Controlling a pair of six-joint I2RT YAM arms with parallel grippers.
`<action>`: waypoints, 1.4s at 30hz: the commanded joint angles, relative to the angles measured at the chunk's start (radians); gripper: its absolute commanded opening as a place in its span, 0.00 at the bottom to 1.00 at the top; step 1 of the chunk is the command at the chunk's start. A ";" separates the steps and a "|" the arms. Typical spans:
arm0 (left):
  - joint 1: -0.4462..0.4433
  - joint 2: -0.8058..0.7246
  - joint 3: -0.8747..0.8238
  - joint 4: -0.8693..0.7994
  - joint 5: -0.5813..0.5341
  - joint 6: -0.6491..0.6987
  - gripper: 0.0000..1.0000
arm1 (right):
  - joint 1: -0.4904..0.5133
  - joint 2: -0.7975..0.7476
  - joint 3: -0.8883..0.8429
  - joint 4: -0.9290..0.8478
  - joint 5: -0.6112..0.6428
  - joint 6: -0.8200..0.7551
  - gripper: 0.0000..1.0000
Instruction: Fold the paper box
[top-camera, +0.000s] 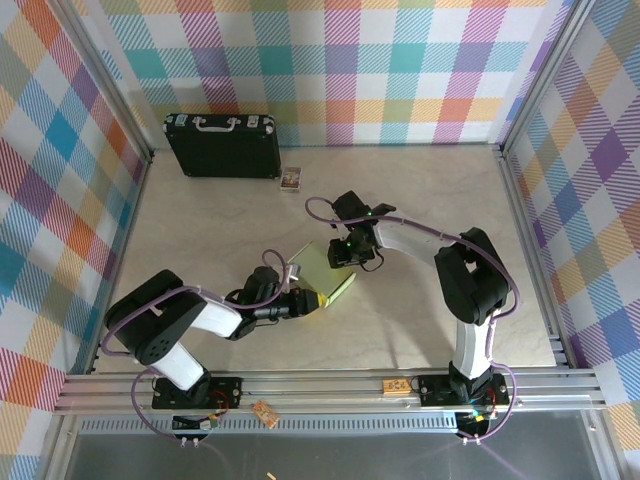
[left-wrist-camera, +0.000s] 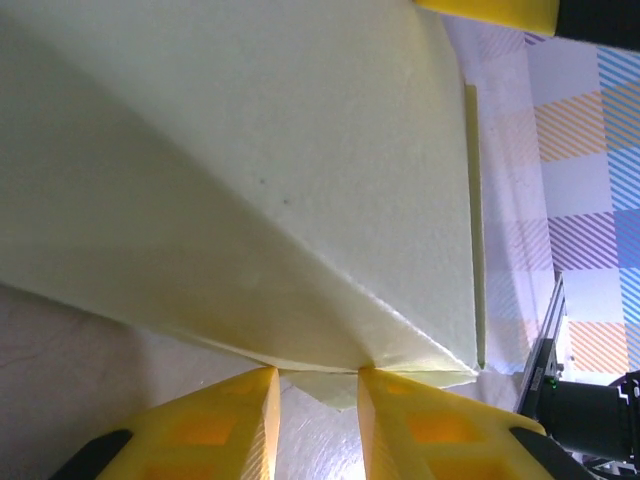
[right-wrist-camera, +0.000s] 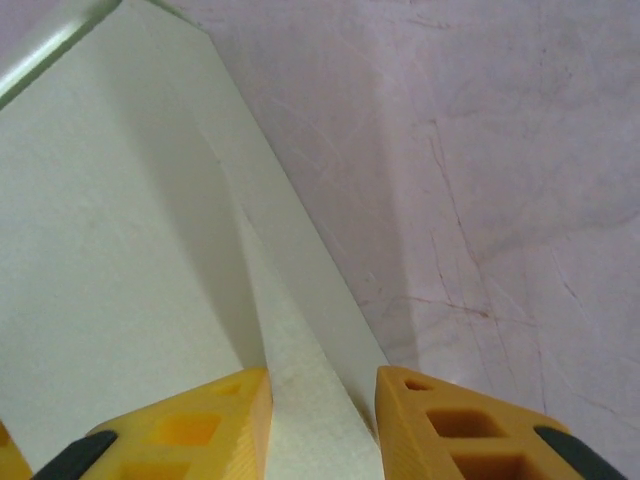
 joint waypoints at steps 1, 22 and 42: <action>0.001 0.011 -0.050 -0.259 -0.098 0.030 0.29 | 0.008 -0.026 0.035 -0.090 0.008 -0.021 0.35; 0.174 -0.662 0.188 -1.004 -0.317 0.166 0.39 | 0.140 -0.353 -0.188 -0.034 -0.002 0.018 0.56; 0.420 -0.317 0.393 -0.905 -0.116 0.251 0.39 | 0.282 -0.119 -0.210 0.043 0.095 0.128 0.32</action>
